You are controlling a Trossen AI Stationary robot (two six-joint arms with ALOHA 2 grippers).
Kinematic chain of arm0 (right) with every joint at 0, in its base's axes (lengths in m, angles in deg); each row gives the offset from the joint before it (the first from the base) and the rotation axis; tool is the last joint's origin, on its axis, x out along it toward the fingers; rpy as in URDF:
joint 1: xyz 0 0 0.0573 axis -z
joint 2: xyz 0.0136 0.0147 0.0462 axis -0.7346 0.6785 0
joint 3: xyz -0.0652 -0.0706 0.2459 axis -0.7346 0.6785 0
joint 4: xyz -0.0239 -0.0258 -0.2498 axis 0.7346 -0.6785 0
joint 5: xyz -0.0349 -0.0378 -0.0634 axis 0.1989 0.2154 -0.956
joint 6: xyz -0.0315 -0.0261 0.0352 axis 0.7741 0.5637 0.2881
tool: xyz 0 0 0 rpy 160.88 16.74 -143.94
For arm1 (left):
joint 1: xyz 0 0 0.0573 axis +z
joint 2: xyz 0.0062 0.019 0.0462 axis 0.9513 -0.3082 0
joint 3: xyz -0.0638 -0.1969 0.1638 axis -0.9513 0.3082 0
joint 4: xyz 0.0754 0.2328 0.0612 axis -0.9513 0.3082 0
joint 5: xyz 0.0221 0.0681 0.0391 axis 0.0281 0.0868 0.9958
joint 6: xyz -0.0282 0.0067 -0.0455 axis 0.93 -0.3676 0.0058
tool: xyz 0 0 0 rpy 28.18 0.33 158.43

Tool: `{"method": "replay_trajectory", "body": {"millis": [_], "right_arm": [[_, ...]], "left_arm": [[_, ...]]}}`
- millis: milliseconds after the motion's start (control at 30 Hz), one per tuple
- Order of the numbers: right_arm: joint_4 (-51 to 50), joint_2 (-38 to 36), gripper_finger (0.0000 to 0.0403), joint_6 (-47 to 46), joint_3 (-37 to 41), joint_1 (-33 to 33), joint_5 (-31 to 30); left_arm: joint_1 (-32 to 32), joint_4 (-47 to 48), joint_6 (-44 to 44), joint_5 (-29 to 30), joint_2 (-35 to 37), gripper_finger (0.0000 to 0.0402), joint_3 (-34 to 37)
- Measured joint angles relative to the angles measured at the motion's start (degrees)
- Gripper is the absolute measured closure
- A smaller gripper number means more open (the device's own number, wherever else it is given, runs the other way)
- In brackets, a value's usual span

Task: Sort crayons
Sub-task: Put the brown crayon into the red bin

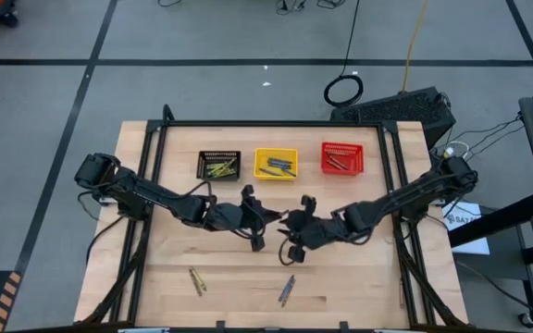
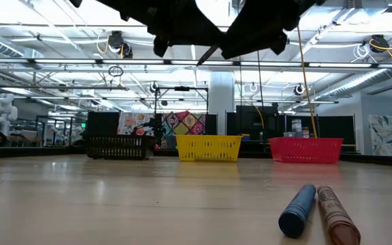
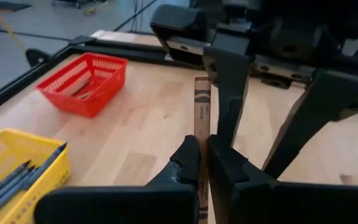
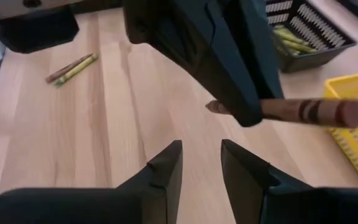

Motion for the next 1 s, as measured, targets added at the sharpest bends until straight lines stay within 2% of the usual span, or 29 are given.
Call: {"method": "replay_trajectory", "body": {"millis": [267,1000], "right_arm": [[1.06,0.00,0.0304,-1.62,0.00,-2.76,-8.43],[5.60,0.00,0.0304,1.85,0.02,-2.17,-8.17]], "left_arm": [[0.00,-5.29,-0.41,-4.45,0.02,0.0394,0.00],[0.00,-8.40,-1.45,-6.74,0.04,0.0394,0.02]]}}
